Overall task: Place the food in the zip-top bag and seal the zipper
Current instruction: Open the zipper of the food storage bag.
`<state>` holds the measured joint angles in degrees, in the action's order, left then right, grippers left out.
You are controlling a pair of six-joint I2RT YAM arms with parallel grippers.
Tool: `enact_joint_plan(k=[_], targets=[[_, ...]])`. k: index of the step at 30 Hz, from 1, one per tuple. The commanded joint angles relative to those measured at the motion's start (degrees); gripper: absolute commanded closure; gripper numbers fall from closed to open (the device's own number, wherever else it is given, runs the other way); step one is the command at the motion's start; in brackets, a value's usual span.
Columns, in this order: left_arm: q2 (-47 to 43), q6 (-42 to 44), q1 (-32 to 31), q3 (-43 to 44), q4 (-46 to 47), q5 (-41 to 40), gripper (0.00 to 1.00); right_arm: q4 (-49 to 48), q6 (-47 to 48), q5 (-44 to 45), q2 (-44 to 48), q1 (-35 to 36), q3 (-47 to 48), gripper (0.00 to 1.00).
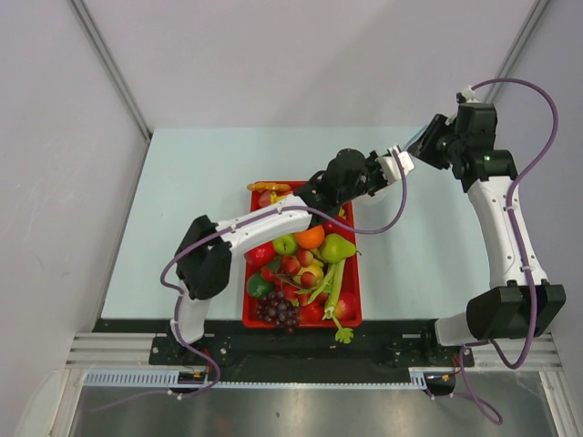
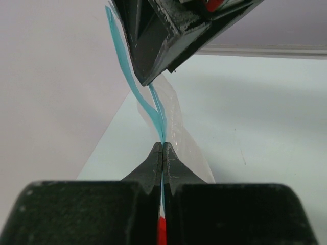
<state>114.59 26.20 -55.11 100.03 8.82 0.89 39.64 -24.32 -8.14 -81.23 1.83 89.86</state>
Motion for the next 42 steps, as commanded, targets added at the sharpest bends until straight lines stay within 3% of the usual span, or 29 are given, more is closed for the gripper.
enact_joint_plan(k=[1,19,21,22,23,26,27,29,34,42], targets=[[-3.9,1.1,-0.2,-0.8,3.0,1.2,1.00,-0.3,0.9,1.9,-0.3,0.3,0.0,0.66],[-4.0,-1.2,-0.1,-1.2,4.9,-0.8,1.00,0.8,-3.0,-1.2,-1.6,1.5,-5.0,0.70],[-4.0,-3.7,-0.1,-1.0,4.9,-2.5,1.00,-0.9,-3.8,-6.0,-1.6,0.5,-5.5,0.93],[-4.0,-4.7,0.0,-0.7,4.5,-2.9,1.00,-1.4,-3.7,-7.0,-1.7,0.2,-5.5,1.00],[-4.3,-7.3,0.1,-0.5,3.5,-2.9,1.00,-2.1,-3.5,-7.8,-1.7,-0.1,-5.5,1.00],[-6.6,-14.7,1.3,-1.2,1.5,-2.6,0.72,-3.5,-1.2,-10.2,-0.9,-1.5,-5.4,1.00],[-8.0,-16.9,2.6,-1.2,0.7,-1.7,0.56,-3.3,-0.2,-11.1,-0.5,-1.4,-5.4,1.00],[-8.7,-23.5,4.1,0.2,-2.7,1.0,0.47,-3.0,2.4,-12.0,0.5,-1.4,-5.4,1.00],[-6.2,-28.3,5.6,7.7,-12.0,4.9,0.42,-2.4,4.1,-12.6,2.7,-2.6,-5.4,1.00],[-3.0,-34.8,4.9,13.4,-15.5,11.7,0.27,-0.8,4.3,-8.9,5.6,0.3,-5.4,1.00]])
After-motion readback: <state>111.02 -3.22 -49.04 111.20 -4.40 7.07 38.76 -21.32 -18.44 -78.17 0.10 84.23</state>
